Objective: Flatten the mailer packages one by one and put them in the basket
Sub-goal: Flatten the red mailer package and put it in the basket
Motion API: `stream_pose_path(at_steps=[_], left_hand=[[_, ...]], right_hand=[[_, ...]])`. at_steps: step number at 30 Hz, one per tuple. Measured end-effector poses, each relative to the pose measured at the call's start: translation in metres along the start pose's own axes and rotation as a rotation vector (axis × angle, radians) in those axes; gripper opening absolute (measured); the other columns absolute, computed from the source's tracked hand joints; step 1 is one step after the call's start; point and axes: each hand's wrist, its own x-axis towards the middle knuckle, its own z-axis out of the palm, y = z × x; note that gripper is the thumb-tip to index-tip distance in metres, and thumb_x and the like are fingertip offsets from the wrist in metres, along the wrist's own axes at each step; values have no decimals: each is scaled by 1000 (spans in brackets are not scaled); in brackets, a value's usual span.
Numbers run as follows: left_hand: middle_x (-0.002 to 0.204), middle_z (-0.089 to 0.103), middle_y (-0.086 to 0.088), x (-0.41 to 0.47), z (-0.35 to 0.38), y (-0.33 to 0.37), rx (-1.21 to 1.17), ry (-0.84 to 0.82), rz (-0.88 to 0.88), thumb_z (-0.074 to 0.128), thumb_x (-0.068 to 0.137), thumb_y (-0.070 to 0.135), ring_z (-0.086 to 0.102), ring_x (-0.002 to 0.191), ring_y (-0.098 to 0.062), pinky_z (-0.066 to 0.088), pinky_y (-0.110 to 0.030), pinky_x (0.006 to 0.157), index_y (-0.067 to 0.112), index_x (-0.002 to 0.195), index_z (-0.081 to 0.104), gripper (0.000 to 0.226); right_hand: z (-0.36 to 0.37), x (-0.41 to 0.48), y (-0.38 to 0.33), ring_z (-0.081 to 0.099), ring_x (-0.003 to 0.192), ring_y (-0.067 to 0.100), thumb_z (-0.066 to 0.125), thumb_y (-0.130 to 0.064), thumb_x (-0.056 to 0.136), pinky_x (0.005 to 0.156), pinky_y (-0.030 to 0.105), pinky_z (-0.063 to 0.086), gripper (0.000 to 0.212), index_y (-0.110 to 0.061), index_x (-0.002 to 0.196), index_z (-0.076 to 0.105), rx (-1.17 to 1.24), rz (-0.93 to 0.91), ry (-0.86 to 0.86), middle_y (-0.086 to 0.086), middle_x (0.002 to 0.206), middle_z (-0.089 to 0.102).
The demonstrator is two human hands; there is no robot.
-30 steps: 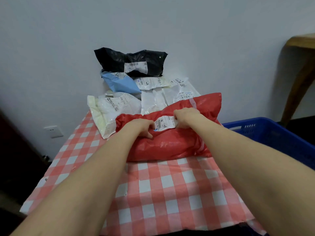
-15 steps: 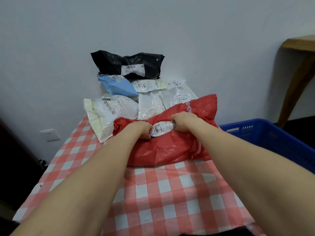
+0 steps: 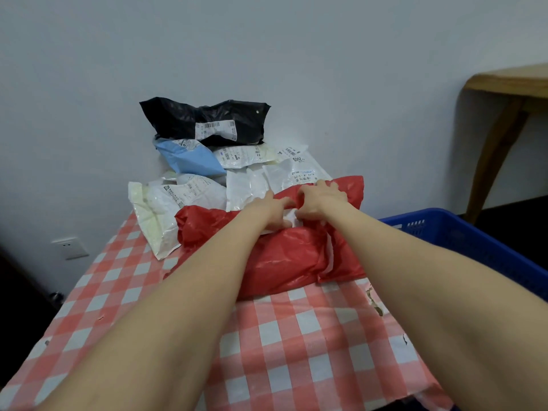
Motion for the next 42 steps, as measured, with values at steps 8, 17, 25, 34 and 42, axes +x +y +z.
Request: stream_pose_path(at_steps=[8, 17, 25, 34, 42], left_hand=[[141, 30, -14, 15, 9, -2, -43, -124, 10, 53, 94, 39, 42, 127, -36, 37, -45, 105, 36, 142, 35, 52], [131, 43, -14, 20, 17, -8, -122, -128, 55, 49, 94, 48, 46, 120, -32, 37, -41, 103, 27, 137, 43, 48], [100, 70, -9, -18, -25, -44, -143, 48, -100, 63, 83, 26, 64, 85, -23, 50, -27, 69, 9, 107, 66, 30], [130, 51, -5, -23, -3, -89, 232, -181, -216, 74, 73, 46, 54, 116, -26, 46, -39, 95, 22, 134, 47, 71], [132, 52, -4, -13, 21, -113, 9, -264, -98, 69, 84, 37, 51, 117, -25, 40, -37, 100, 16, 124, 47, 51]], right_hand=[[22, 18, 10, 39, 129, 38, 55, -49, 91, 106, 50, 37, 54, -22, 136, 42, 32, -12, -147, 12, 146, 32], [23, 26, 11, 48, 124, 28, 50, -41, 97, 99, 40, 43, 38, -16, 126, 52, -13, -100, -192, 9, 138, 46], [2, 17, -16, 39, 127, 31, 54, -68, 81, 98, 44, 36, 60, -29, 127, 51, 29, -86, 25, 7, 134, 45], [22, 13, -50, 34, 131, 38, 67, -65, 74, 108, 49, 32, 76, -37, 139, 43, -28, -211, -182, 8, 142, 34], [39, 31, -50, 45, 125, 39, 63, -43, 88, 105, 46, 39, 49, -33, 133, 46, -40, -197, -215, 10, 138, 36]])
